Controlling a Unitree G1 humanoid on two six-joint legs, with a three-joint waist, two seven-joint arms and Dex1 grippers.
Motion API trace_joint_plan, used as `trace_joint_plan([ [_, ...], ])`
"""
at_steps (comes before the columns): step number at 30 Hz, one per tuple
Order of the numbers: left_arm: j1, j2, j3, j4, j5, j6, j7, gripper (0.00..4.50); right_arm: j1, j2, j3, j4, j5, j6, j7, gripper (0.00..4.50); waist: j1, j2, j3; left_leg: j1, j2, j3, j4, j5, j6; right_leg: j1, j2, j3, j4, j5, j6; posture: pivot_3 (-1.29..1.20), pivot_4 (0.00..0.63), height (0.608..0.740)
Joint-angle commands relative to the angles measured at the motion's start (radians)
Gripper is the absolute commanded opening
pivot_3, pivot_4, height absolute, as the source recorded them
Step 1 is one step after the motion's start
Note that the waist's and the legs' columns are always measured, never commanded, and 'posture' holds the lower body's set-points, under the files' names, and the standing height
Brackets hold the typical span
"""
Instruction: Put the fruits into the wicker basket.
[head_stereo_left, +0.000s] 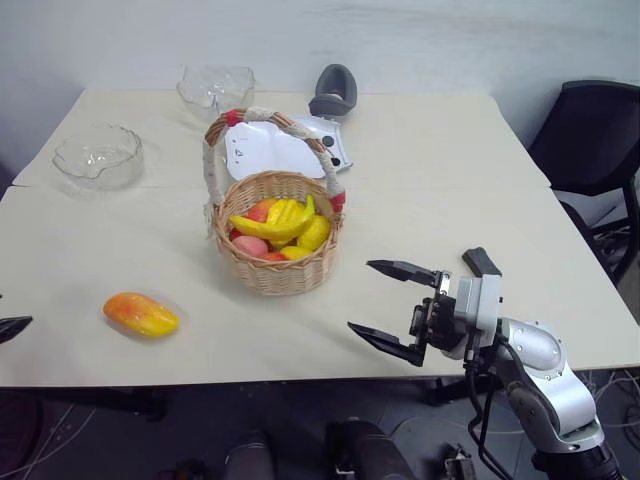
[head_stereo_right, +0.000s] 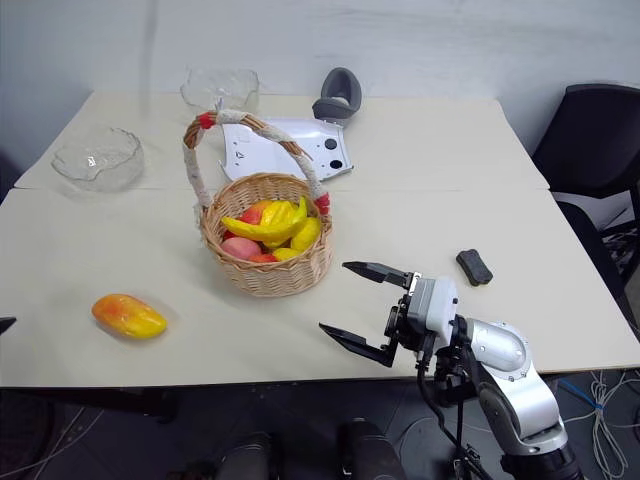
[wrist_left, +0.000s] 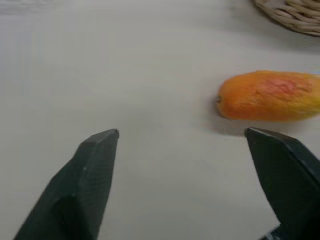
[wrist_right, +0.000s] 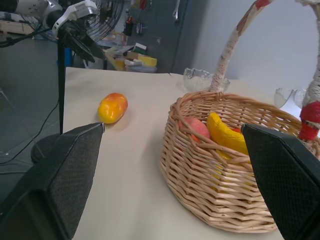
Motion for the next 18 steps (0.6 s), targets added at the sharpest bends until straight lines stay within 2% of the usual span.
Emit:
trace_joint_plan([
  [1, -0.007, -0.006, -0.048, -0.17, -0.019, -0.032, -0.067, 4.48, -0.009, -0.013, -0.018, -0.041, 0.012, 0.008, -0.001, 4.5, 0.002, 0.0, 0.0, 0.0, 0.0, 0.0, 0.0, -0.001, -0.001, 0.0, 0.0, 0.0, 0.0, 0.0, 0.0, 0.0, 0.15, 0.74],
  [5, -0.032, -0.004, -0.198, -0.246, 0.048, -0.179, -0.166, 4.48, -0.021, -0.018, -0.02, -0.017, 0.005, 0.009, 0.01, 4.5, 0.001, 0.001, 0.0, 0.0, 0.0, 0.001, 0.0, 0.0, 0.002, 0.001, -0.001, 0.0, -0.001, 0.0, 0.0, 0.0, 0.15, 0.74],
  [8, -0.16, -0.03, -0.33, -0.215, 0.097, -0.313, -0.174, 4.48, -0.029, -0.019, -0.022, 0.012, -0.003, 0.002, 0.022, 4.5, 0.001, 0.005, 0.002, 0.001, 0.0, 0.001, 0.0, 0.0, 0.002, 0.0, 0.0, 0.0, 0.0, 0.0, 0.0, 0.0, 0.15, 0.74],
  [12, -0.329, -0.079, -0.482, -0.155, 0.144, -0.372, -0.187, 4.48, -0.018, -0.012, -0.013, 0.016, -0.019, -0.007, 0.017, 4.5, 0.001, 0.004, 0.001, 0.0, 0.001, 0.002, 0.0, 0.0, 0.002, 0.0, 0.005, 0.0, 0.001, 0.0, 0.001, 0.0, 0.15, 0.74],
  [15, -0.345, -0.028, -0.624, -0.139, 0.161, -0.395, -0.21, 4.48, -0.004, -0.009, -0.018, 0.006, -0.028, -0.006, 0.001, 4.5, -0.011, 0.004, 0.001, 0.001, 0.002, 0.004, 0.0, -0.001, 0.001, 0.0, 0.007, 0.003, 0.001, 0.001, 0.001, 0.0, 0.15, 0.74],
  [18, -0.41, -0.026, -0.718, -0.075, 0.203, -0.465, -0.21, 4.48, 0.004, -0.006, -0.022, 0.004, -0.037, -0.014, -0.01, 4.5, -0.019, 0.004, 0.001, 0.001, 0.003, 0.004, 0.0, -0.002, 0.0, -0.001, 0.008, 0.004, 0.0, 0.0, 0.003, 0.0, 0.15, 0.74],
])
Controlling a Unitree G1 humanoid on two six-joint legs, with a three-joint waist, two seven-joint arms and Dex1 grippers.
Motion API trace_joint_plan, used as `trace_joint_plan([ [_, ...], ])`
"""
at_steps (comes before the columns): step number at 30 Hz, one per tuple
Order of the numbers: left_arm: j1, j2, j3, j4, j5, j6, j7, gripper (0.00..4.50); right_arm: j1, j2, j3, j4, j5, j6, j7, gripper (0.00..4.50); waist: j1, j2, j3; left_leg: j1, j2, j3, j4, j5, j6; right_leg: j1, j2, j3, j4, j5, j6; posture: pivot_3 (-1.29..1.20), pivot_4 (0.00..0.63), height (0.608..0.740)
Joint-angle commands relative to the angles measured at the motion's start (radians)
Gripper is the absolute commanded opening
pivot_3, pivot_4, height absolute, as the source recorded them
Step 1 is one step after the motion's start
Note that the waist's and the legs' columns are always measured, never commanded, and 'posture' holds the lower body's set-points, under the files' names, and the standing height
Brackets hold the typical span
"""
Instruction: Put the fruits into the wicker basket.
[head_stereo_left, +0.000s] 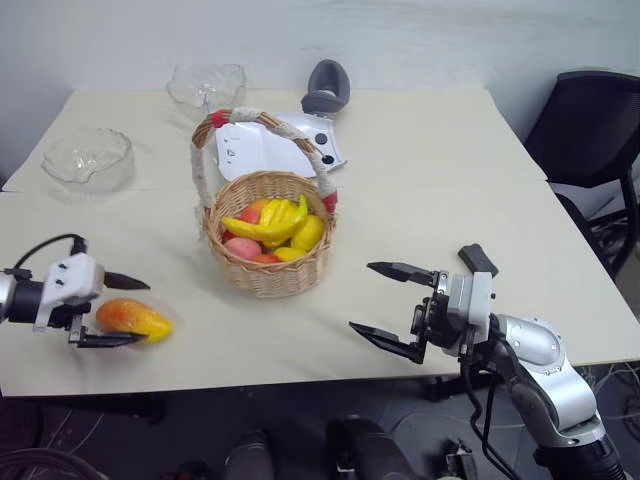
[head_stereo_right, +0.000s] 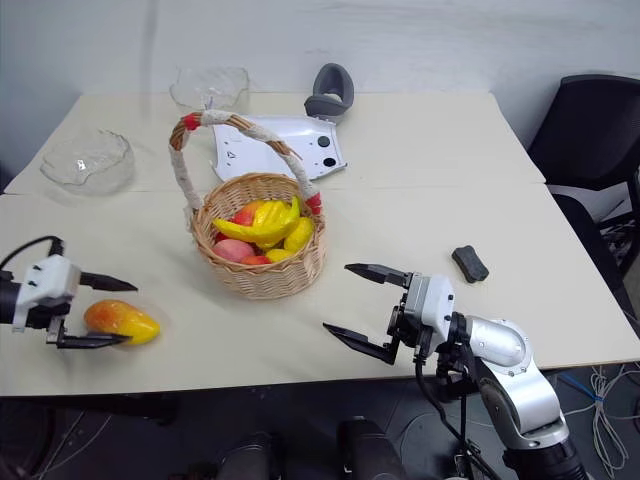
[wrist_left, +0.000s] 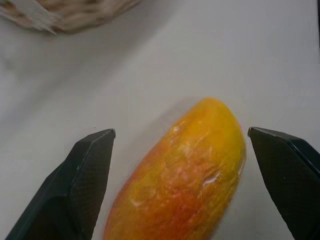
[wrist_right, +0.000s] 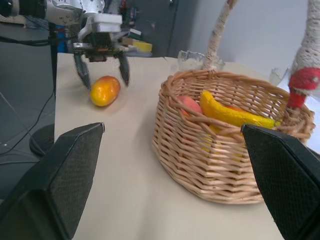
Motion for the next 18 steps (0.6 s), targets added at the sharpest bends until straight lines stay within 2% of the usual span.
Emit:
trace_joint_plan([
  [1, -0.077, 0.011, -0.082, 0.065, 0.035, -0.072, -0.112, 4.48, 0.006, 0.01, -0.019, -0.032, -0.004, -0.026, -0.014, 4.5, -0.001, 0.0, 0.0, 0.0, 0.0, 0.0, 0.0, 0.0, 0.0, 0.0, 0.0, 0.0, 0.0, 0.0, 0.0, 0.0, 0.15, 0.74],
  [5, -0.139, 0.015, -0.186, 0.107, 0.042, -0.103, -0.112, 4.48, 0.017, 0.016, -0.014, -0.038, -0.013, -0.033, -0.025, 4.5, -0.003, 0.0, 0.0, 0.0, -0.001, 0.0, 0.002, 0.0, 0.0, 0.0, 0.0, 0.0, 0.001, 0.0, 0.001, 0.0, 0.15, 0.74],
  [9, -0.163, 0.028, -0.222, 0.127, 0.012, -0.1, -0.112, 3.67, 0.024, 0.017, -0.018, -0.036, -0.019, -0.042, -0.032, 4.5, -0.005, 0.0, 0.0, 0.0, 0.0, 0.001, 0.003, 0.0, 0.0, 0.0, 0.0, 0.001, 0.002, 0.0, 0.001, 0.0, 0.15, 0.74],
  [11, -0.148, 0.051, -0.232, 0.107, -0.015, -0.084, -0.112, 3.07, 0.027, 0.017, -0.021, -0.035, -0.021, -0.045, -0.033, 4.5, -0.005, 0.0, 0.0, 0.0, 0.0, 0.001, 0.003, 0.0, 0.0, 0.0, 0.001, 0.001, 0.002, 0.0, 0.001, 0.0, 0.15, 0.74],
  [13, -0.105, 0.103, -0.233, 0.013, -0.099, 0.052, -0.112, 2.54, 0.029, 0.015, -0.025, -0.034, -0.02, -0.046, -0.032, 4.5, -0.006, 0.0, 0.0, 0.0, 0.0, 0.001, 0.003, 0.0, 0.0, 0.0, 0.001, 0.001, 0.002, 0.0, 0.001, 0.0, 0.15, 0.74],
  [14, -0.087, 0.125, -0.234, -0.03, -0.137, 0.119, -0.112, 2.5, 0.03, 0.015, -0.026, -0.034, -0.02, -0.047, -0.032, 4.5, -0.006, 0.0, 0.0, 0.0, 0.0, 0.001, 0.003, 0.0, 0.0, 0.0, 0.001, 0.001, 0.002, 0.0, 0.001, 0.0, 0.15, 0.74],
  [15, -0.063, 0.155, -0.203, -0.145, -0.269, 0.299, -0.112, 2.5, 0.032, 0.015, -0.031, -0.033, -0.017, -0.049, -0.032, 4.5, -0.006, -0.001, 0.0, 0.0, 0.0, 0.001, 0.003, 0.0, 0.0, 0.0, 0.001, 0.001, 0.003, 0.0, 0.001, 0.0, 0.15, 0.74],
  [18, -0.074, 0.117, -0.041, -0.428, -0.561, 0.642, 0.008, 2.5, 0.034, 0.024, -0.063, -0.036, 0.01, -0.043, -0.052, 4.5, 0.006, 0.0, 0.001, -0.001, 0.0, -0.001, 0.006, 0.0, 0.0, 0.001, 0.0, 0.001, 0.005, -0.001, 0.002, 0.0, 0.15, 0.74],
])
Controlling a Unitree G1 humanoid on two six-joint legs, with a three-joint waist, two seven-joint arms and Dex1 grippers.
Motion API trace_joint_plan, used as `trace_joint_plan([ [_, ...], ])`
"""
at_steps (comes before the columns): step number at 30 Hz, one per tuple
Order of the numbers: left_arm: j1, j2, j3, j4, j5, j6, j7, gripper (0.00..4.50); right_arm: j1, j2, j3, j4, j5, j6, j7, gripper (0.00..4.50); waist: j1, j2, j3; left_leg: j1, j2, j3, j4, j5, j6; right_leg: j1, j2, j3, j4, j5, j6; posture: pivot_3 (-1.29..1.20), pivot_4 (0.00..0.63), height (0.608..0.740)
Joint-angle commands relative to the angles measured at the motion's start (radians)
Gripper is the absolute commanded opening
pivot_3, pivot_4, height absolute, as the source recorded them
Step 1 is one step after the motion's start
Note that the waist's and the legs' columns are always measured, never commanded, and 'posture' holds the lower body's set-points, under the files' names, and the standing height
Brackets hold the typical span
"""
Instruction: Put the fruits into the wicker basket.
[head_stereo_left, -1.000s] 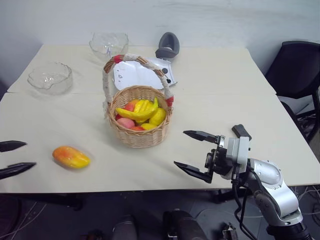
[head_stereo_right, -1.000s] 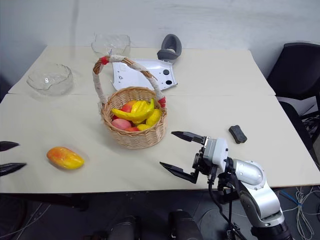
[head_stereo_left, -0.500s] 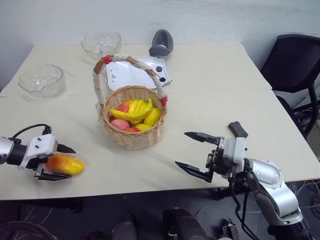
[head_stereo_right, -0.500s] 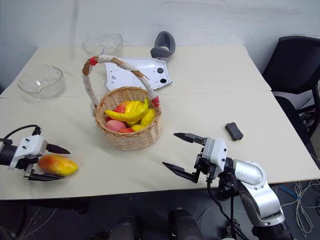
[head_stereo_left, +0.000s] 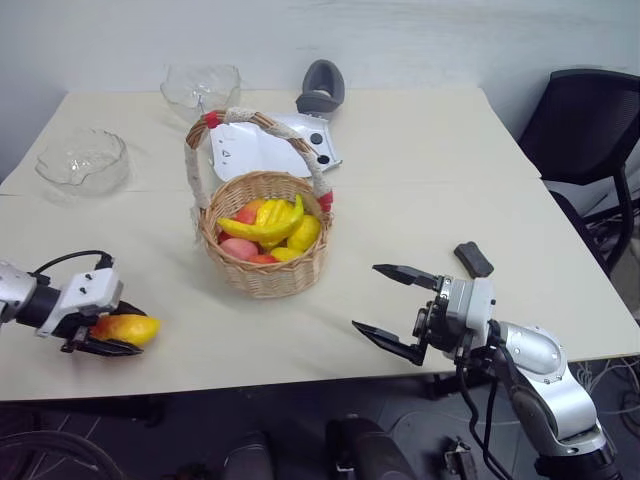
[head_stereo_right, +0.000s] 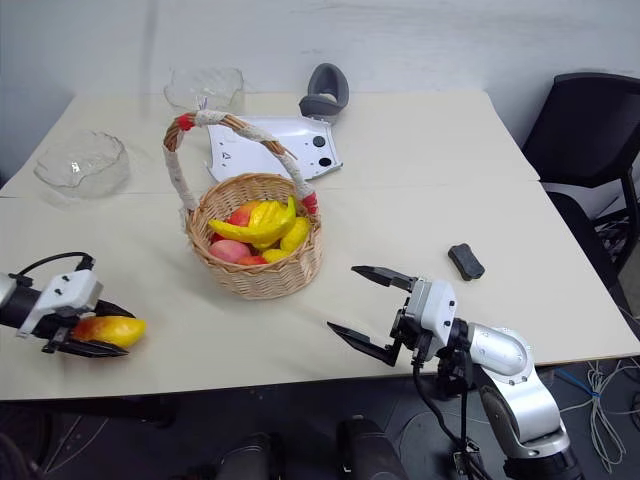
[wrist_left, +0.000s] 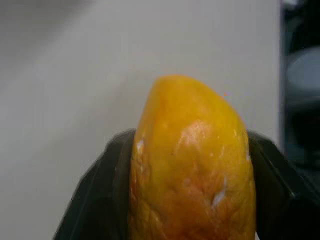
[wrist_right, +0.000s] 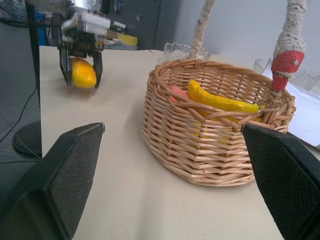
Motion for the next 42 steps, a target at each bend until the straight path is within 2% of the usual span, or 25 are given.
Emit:
trace_joint_plan([
  [1, -0.041, -0.062, 0.185, -0.306, -0.327, 0.326, 0.086, 2.5, -0.008, 0.013, -0.048, -0.036, 0.042, -0.005, -0.027, 4.5, 0.013, 0.001, 0.001, -0.001, 0.0, -0.001, 0.003, 0.0, 0.001, 0.0, 0.0, 0.0, 0.001, 0.0, 0.001, 0.0, 0.15, 0.74],
  [3, -0.084, -0.168, 0.25, -0.379, -0.373, 0.373, 0.248, 2.5, -0.008, 0.01, -0.05, -0.035, 0.043, -0.003, -0.029, 4.5, 0.02, 0.003, 0.002, 0.0, 0.0, -0.002, 0.008, -0.002, 0.002, 0.003, 0.0, 0.0, 0.003, 0.0, 0.001, 0.0, 0.15, 0.74],
  [5, -0.137, -0.292, 0.282, -0.422, -0.344, 0.363, 0.416, 2.5, -0.007, 0.007, -0.047, -0.03, 0.037, -0.007, -0.027, 4.5, 0.022, 0.004, 0.003, 0.001, -0.002, -0.001, 0.011, -0.003, 0.003, 0.004, 0.0, 0.002, 0.005, 0.001, 0.003, 0.0, 0.15, 0.74],
  [9, -0.215, -0.475, 0.236, -0.479, -0.206, 0.393, 0.693, 2.5, -0.012, 0.023, -0.034, -0.024, 0.023, -0.009, -0.043, 4.5, 0.019, 0.004, 0.003, 0.002, -0.003, -0.001, 0.012, 0.0, 0.005, 0.004, 0.001, 0.006, 0.007, 0.002, 0.006, 0.0, 0.15, 0.74],
  [12, -0.246, -0.588, 0.217, -0.486, -0.12, 0.374, 0.813, 2.5, -0.017, 0.035, -0.023, -0.023, 0.01, -0.01, -0.054, 4.5, 0.019, 0.004, 0.003, 0.002, -0.004, -0.002, 0.012, 0.001, 0.003, 0.004, 0.001, 0.006, 0.008, 0.002, 0.006, 0.0, 0.15, 0.74],
  [15, -0.242, -0.635, 0.224, -0.48, -0.097, 0.388, 0.83, 3.44, -0.039, 0.046, -0.017, -0.009, -0.007, -0.015, -0.066, 4.5, 0.015, 0.004, 0.003, 0.002, -0.003, -0.002, 0.011, 0.0, 0.001, 0.003, 0.002, 0.006, 0.008, 0.002, 0.006, 0.0, 0.15, 0.74],
  [18, -0.234, -0.622, 0.232, -0.483, -0.054, 0.355, 0.802, 4.34, -0.105, 0.036, -0.047, 0.033, 0.014, 0.028, -0.077, 4.5, 0.009, 0.004, 0.003, 0.002, -0.003, -0.001, 0.011, 0.002, -0.003, 0.002, 0.003, 0.007, 0.008, 0.002, 0.006, 0.0, 0.15, 0.74],
  [19, -0.228, -0.611, 0.24, -0.477, -0.037, 0.33, 0.785, 4.47, -0.138, 0.03, -0.06, 0.052, 0.037, 0.058, -0.077, 4.5, 0.008, 0.004, 0.003, 0.002, -0.003, -0.001, 0.011, 0.003, -0.004, 0.002, 0.003, 0.007, 0.008, 0.002, 0.006, 0.0, 0.15, 0.74],
  [22, -0.203, -0.571, 0.268, -0.467, -0.03, 0.283, 0.697, 4.47, -0.222, 0.016, -0.075, 0.101, 0.076, 0.114, -0.055, 4.5, 0.005, 0.004, 0.003, 0.002, -0.003, -0.001, 0.011, 0.003, -0.004, 0.002, 0.002, 0.007, 0.008, 0.003, 0.006, 0.0, 0.15, 0.74],
  [24, -0.164, -0.516, 0.316, -0.453, -0.054, 0.237, 0.571, 4.47, -0.3, -0.005, -0.054, 0.162, 0.059, 0.141, -0.021, 4.5, -0.002, 0.004, 0.003, 0.002, -0.003, -0.001, 0.011, 0.003, -0.004, 0.002, 0.002, 0.007, 0.008, 0.002, 0.006, 0.0, 0.15, 0.74],
  [27, -0.137, -0.44, 0.387, -0.392, -0.061, 0.205, 0.466, 4.47, -0.416, 0.002, -0.037, 0.26, 0.066, 0.184, 0.009, 4.5, -0.008, 0.005, 0.003, 0.002, -0.003, -0.001, 0.01, 0.003, -0.004, 0.001, 0.002, 0.007, 0.009, 0.002, 0.005, 0.0, 0.15, 0.74],
  [31, -0.072, -0.332, 0.506, -0.376, -0.16, 0.324, 0.354, 4.47, -0.586, 0.035, -0.01, 0.431, 0.044, 0.222, 0.049, 4.5, -0.012, 0.006, 0.004, 0.001, -0.002, -0.001, 0.009, 0.001, -0.001, 0.0, 0.002, 0.006, 0.009, 0.002, 0.004, 0.0, 0.15, 0.74],
  [35, 0.047, -0.236, 0.63, -0.374, -0.227, 0.453, 0.282, 4.47, -0.761, 0.119, 0.025, 0.643, 0.01, 0.203, 0.092, 4.5, -0.022, 0.007, 0.005, 0.001, -0.002, 0.0, 0.009, 0.0, 0.0, 0.0, 0.001, 0.006, 0.008, 0.001, 0.004, 0.0, 0.15, 0.74],
  [40, 0.121, -0.234, 0.699, -0.364, -0.205, 0.391, 0.227, 4.47, -0.92, 0.198, 0.07, 0.914, -0.036, 0.224, 0.211, 4.5, -0.028, 0.007, 0.005, -0.001, -0.002, 0.0, 0.009, 0.0, 0.001, -0.001, 0.0, 0.005, 0.008, 0.001, 0.002, 0.0, 0.15, 0.74],
  [42, 0.145, -0.237, 0.713, -0.382, -0.224, 0.417, 0.222, 4.47, -0.963, 0.213, 0.09, 0.984, -0.051, 0.207, 0.296, 4.5, -0.027, 0.008, 0.005, -0.001, -0.002, -0.001, 0.009, -0.001, 0.001, -0.001, -0.001, 0.004, 0.007, 0.0, 0.002, 0.0, 0.15, 0.74],
])
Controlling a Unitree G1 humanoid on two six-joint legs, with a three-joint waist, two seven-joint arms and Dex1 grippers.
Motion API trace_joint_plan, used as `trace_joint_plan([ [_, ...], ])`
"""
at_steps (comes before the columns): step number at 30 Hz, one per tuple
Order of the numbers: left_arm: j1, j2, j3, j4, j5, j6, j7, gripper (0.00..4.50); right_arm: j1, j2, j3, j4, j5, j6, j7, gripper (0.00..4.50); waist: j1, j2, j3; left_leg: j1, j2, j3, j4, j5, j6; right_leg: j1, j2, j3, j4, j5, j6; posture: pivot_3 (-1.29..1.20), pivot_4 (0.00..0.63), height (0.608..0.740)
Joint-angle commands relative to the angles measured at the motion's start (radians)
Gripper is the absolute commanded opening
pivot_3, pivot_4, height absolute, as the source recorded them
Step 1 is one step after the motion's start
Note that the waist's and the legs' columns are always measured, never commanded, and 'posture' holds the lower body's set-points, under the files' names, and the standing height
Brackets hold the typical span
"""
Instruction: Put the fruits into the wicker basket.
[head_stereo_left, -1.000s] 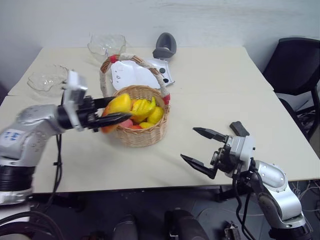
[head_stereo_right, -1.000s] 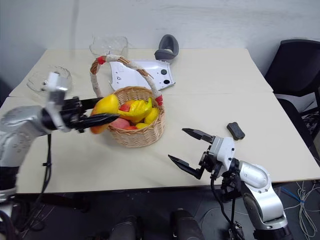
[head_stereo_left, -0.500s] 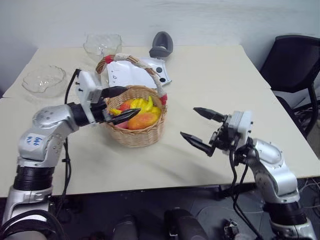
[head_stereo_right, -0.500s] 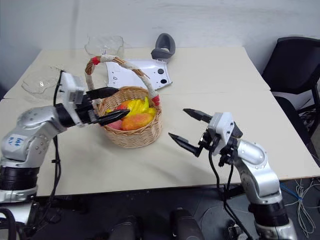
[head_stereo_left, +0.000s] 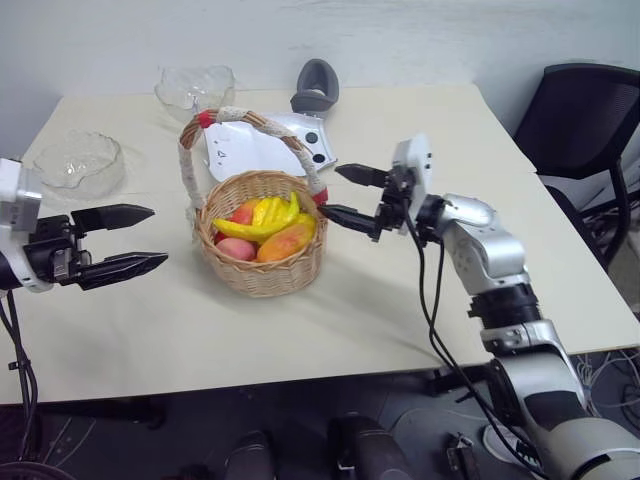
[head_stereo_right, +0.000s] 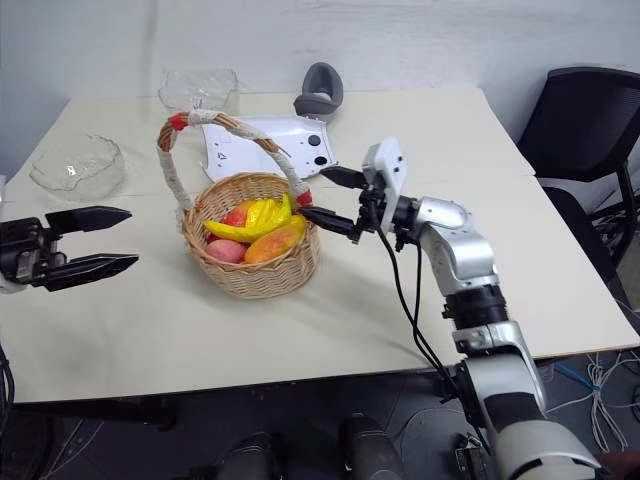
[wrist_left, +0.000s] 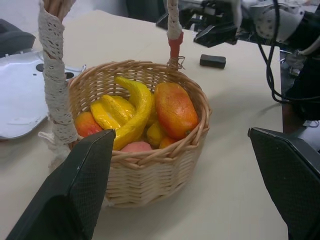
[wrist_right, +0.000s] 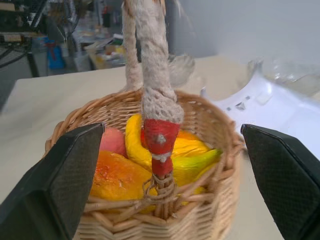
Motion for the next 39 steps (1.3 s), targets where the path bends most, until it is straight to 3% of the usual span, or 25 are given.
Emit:
trace_joint_plan([
  [1, 0.033, -0.002, 0.051, -0.045, -0.027, 0.012, -0.012, 4.49, -0.071, 0.023, 0.01, 0.092, -0.008, -0.017, 0.135, 4.32, -0.002, 0.001, 0.0, 0.0, 0.0, 0.0, 0.0, -0.001, 0.0, 0.0, 0.0, 0.0, 0.0, 0.0, 0.0, 0.0, 0.15, 0.74],
  [3, 0.083, -0.023, 0.071, -0.086, -0.034, 0.022, -0.003, 4.5, -0.108, 0.054, -0.001, 0.142, -0.012, -0.046, 0.161, 3.94, -0.004, 0.001, 0.001, 0.0, 0.0, 0.001, 0.0, -0.002, 0.001, 0.0, 0.0, 0.0, -0.001, 0.0, 0.0, 0.0, 0.15, 0.74],
  [8, 0.151, -0.061, 0.085, -0.151, -0.032, 0.02, 0.016, 4.5, -0.125, 0.076, -0.027, 0.194, -0.034, -0.115, 0.191, 2.19, -0.008, 0.002, 0.001, -0.001, 0.002, 0.001, -0.001, -0.003, -0.001, -0.002, 0.0, 0.0, 0.0, -0.001, -0.001, 0.0, 0.15, 0.74],
  [14, 0.072, -0.064, -0.006, -0.129, -0.015, -0.002, 0.012, 4.5, -0.044, 0.022, -0.069, 0.105, -0.039, -0.217, 0.213, 0.15, -0.004, 0.002, 0.001, -0.002, 0.001, 0.001, 0.0, -0.003, -0.001, -0.003, 0.0, 0.0, -0.001, -0.001, -0.002, 0.0, 0.15, 0.74],
  [18, 0.034, -0.076, -0.058, -0.118, -0.013, -0.009, -0.007, 4.5, 0.062, -0.027, -0.141, -0.1, 0.034, -0.151, 0.173, 0.13, -0.001, 0.002, 0.002, -0.003, 0.001, 0.0, 0.0, -0.004, -0.001, -0.003, 0.0, 0.0, -0.002, -0.001, -0.001, 0.0, 0.15, 0.74],
  [27, -0.043, -0.148, -0.17, -0.075, 0.026, -0.062, -0.021, 4.5, 0.328, -0.076, -0.352, -0.538, 0.067, 0.0, -0.263, 0.13, -0.007, 0.006, 0.004, -0.003, 0.002, 0.001, -0.001, -0.004, -0.003, -0.004, 0.002, 0.001, 0.0, -0.001, -0.001, 0.0, 0.15, 0.74],
  [34, -0.083, -0.139, -0.201, -0.047, 0.031, -0.056, -0.052, 4.5, 0.405, -0.069, -0.42, -0.503, -0.05, -0.027, -0.533, 0.13, -0.01, 0.007, 0.005, -0.003, 0.001, 0.002, -0.001, -0.003, -0.003, -0.004, 0.002, 0.003, 0.0, -0.001, -0.001, 0.0, 0.15, 0.74],
  [39, -0.119, -0.146, -0.232, -0.016, 0.06, -0.07, -0.059, 4.5, 0.396, -0.046, -0.398, -0.408, -0.042, -0.042, -0.543, 0.13, -0.01, 0.008, 0.005, -0.002, 0.001, 0.002, -0.001, -0.001, -0.006, -0.004, 0.003, 0.003, 0.001, -0.001, -0.001, 0.0, 0.15, 0.74],
])
